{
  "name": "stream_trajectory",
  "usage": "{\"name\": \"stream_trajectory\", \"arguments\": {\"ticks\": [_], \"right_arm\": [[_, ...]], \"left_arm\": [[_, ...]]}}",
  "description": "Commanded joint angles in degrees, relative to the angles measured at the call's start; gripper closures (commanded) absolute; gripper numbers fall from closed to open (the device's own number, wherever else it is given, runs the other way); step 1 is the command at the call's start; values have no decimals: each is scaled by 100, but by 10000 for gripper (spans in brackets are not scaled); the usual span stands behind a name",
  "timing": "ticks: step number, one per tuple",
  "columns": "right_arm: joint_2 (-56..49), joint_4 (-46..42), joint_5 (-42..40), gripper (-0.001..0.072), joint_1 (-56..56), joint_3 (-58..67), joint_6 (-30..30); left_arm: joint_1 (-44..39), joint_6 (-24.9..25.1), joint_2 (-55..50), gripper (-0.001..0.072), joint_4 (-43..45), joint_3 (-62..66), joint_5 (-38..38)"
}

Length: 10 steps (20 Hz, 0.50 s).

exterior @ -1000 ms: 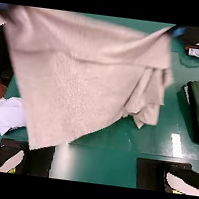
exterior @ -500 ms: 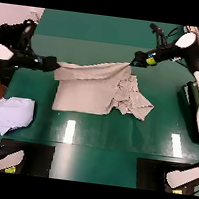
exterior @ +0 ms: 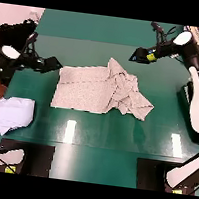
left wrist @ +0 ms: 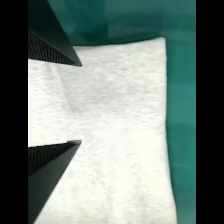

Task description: Fold the shirts.

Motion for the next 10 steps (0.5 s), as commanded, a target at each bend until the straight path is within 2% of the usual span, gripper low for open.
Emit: {"name": "stream_trajectory", "arguments": {"ticks": [1,3,8,10], "right_arm": [[579,-11,640,296,-376,-339,-170],[1152,-11,680,296,-581,-1049,-258],[2286,-4,424,297,-863,-2671,-345],[2605,-4,297,297,-907,-3128,-352]], "left_arm": [[706,278,55,156,140,197,-1878],[866,269,326,157,520,-269,-2133],[863,260,1012,157,688,-1967,-1541],[863,450,1014,157,546,-2323,-1364]]}}
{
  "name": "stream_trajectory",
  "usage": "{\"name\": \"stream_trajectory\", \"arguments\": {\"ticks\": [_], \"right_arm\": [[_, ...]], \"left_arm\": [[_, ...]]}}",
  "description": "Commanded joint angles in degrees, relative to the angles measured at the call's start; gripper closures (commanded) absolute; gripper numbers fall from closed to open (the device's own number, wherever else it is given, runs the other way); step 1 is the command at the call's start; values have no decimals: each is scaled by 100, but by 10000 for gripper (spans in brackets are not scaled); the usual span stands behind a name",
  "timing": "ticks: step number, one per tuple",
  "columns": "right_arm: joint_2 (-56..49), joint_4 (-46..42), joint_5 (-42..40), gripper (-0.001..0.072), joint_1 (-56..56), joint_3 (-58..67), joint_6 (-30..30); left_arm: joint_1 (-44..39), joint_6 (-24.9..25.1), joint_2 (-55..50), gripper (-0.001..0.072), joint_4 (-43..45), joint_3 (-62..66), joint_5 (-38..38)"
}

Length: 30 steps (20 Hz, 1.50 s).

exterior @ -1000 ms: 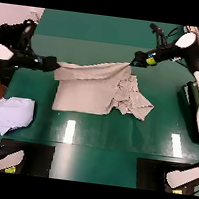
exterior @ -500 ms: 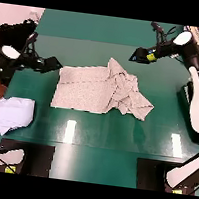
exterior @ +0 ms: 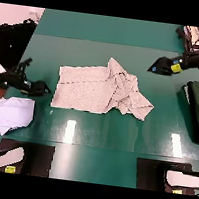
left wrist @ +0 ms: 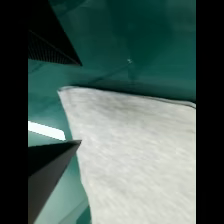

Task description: Fold the shirts.

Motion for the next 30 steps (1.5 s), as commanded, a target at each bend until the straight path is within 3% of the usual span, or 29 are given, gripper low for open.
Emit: {"name": "stream_trajectory", "arguments": {"ticks": [1,3,8,9,11,12,18,22,25,29,30], "right_arm": [[638,-9,-208,297,-111,-898,-57],[861,-2,-273,297,-111,-1241,-59],[1298,-9,-372,297,-111,-1875,-59],[1397,-46,-369,297,-111,-1976,-59],[1665,-251,-376,301,-142,-2260,-46],[1821,-358,-369,301,-216,-2459,37],[2586,-577,-435,301,-1397,-4374,365],[2297,129,-946,303,-1567,-5261,138],[1799,625,-1582,305,-1263,-5364,-26],[1130,706,-1770,308,-629,-4951,-42],[1016,706,-1770,370,-514,-4837,-55]], "left_arm": [[42,306,151,156,-221,-730,264],[9,487,151,157,-511,-890,398],[-632,391,151,157,-527,-1082,1049],[-741,367,151,194,-614,-1082,1161],[-809,299,151,644,-870,-1073,1246],[-809,308,151,685,-931,-1038,1239],[-809,310,153,685,-946,-376,789],[-809,310,157,685,-955,-341,791],[-809,310,157,685,-953,-341,789],[-809,310,157,685,-953,-341,789],[-809,310,157,685,-951,-341,785]]}}
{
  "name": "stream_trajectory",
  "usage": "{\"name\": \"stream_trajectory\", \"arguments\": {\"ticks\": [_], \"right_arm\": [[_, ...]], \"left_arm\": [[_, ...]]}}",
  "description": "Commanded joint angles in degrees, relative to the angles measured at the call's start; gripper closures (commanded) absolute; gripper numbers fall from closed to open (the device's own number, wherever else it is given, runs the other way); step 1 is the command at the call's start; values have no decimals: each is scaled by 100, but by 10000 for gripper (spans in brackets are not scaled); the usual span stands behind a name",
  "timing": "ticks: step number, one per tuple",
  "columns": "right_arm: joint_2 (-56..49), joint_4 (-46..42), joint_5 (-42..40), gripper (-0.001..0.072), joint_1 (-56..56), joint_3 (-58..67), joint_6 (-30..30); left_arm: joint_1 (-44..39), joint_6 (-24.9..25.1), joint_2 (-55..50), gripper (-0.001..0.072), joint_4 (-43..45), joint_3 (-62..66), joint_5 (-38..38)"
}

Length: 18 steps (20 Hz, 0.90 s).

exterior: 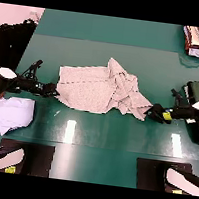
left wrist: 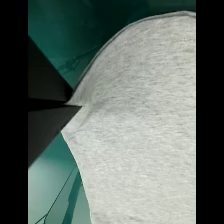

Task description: Fold the shirts.

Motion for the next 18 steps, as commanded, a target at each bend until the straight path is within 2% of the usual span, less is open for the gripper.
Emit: {"name": "stream_trajectory", "arguments": {"ticks": [1,2,4,7,10,14,18], "right_arm": [[-452,103,-216,430,420,280,-98],[-494,96,-236,432,485,345,-98],[-450,92,-262,686,527,378,-249],[-28,107,-190,699,380,393,-282],[715,103,186,699,-33,769,-282],[1620,105,527,700,-581,2090,-284],[2236,105,551,699,-909,3552,-284]], "left_arm": [[-2,7,4,685,-2,7,-17],[-2,7,4,685,-2,7,-63],[-2,7,7,685,7,7,-166],[-2,4,17,686,22,120,-444],[-2,-48,72,687,33,833,-938],[-2,-354,898,686,190,2352,-975],[-2,-411,1679,686,186,4135,-1051]]}}
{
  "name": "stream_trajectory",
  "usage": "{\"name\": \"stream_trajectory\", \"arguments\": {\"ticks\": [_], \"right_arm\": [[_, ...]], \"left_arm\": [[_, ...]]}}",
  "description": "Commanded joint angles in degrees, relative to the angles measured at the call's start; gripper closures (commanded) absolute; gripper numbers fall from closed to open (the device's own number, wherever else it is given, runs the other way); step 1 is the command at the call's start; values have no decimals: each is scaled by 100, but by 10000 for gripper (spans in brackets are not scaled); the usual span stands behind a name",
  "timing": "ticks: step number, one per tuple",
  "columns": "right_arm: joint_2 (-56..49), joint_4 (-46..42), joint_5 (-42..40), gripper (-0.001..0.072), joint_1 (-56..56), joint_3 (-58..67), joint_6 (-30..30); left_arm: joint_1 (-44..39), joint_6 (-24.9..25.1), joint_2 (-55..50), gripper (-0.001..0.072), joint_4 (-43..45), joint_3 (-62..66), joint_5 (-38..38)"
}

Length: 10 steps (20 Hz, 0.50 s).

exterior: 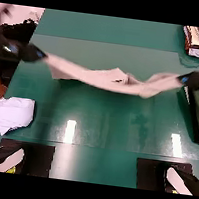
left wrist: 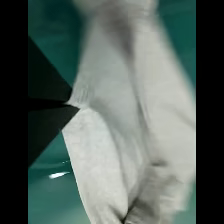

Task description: Fold the shirts.

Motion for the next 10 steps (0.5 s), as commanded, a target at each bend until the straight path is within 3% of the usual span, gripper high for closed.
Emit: {"name": "stream_trajectory", "arguments": {"ticks": [1,5,10], "right_arm": [[557,9,66,699,-326,1239,2],[1047,7,87,699,-778,2323,4],[1425,9,243,700,-1709,3578,4]], "left_arm": [[0,-181,623,686,42,1539,-63],[0,-520,730,686,42,3488,-575],[0,-1005,730,686,-7,5062,-656]]}}
